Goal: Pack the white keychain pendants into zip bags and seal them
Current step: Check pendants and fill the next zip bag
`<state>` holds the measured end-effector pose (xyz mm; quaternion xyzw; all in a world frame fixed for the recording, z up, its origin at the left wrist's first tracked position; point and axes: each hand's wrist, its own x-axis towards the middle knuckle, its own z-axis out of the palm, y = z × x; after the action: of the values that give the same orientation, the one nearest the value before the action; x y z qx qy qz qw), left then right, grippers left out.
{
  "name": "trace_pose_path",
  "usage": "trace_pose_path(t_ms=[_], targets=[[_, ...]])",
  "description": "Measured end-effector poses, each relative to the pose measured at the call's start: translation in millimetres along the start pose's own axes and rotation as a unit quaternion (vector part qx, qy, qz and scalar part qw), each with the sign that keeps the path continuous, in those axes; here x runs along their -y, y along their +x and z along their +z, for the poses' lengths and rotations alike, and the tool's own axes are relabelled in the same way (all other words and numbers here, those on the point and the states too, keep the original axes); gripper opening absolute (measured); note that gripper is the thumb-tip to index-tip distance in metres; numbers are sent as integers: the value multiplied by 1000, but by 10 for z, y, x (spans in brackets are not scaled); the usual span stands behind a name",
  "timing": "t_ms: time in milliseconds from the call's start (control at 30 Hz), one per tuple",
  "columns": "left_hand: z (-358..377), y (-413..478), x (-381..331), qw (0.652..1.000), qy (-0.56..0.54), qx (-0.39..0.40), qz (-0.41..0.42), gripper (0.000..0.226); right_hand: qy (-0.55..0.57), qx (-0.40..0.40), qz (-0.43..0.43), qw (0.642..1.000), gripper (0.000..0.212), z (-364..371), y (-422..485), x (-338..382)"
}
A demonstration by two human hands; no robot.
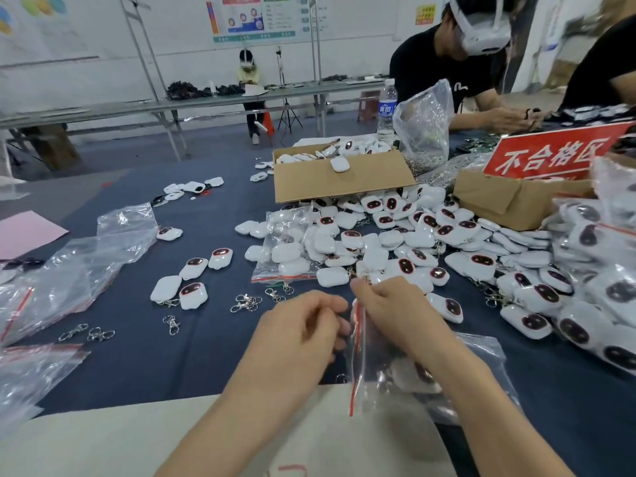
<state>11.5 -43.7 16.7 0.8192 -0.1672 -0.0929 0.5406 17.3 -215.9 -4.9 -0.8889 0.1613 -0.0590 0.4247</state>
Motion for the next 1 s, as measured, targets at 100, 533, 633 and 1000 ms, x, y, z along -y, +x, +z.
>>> trace_pose_path(t_ms=[100, 533, 633, 1000], targets=[[-30, 331, 123, 982, 165, -76, 58, 25, 20, 41, -12, 999, 40, -36, -5, -68], [-10, 754, 189, 958, 229, 10, 173, 35, 117, -8, -130, 985, 24, -78, 66, -103], [3, 620, 158, 992, -1, -50, 112, 27, 165, -1, -129, 978, 7, -72, 79, -53], [106, 484, 420, 990, -83, -70, 88, 23, 161, 40, -99, 981, 5, 82, 114, -116]])
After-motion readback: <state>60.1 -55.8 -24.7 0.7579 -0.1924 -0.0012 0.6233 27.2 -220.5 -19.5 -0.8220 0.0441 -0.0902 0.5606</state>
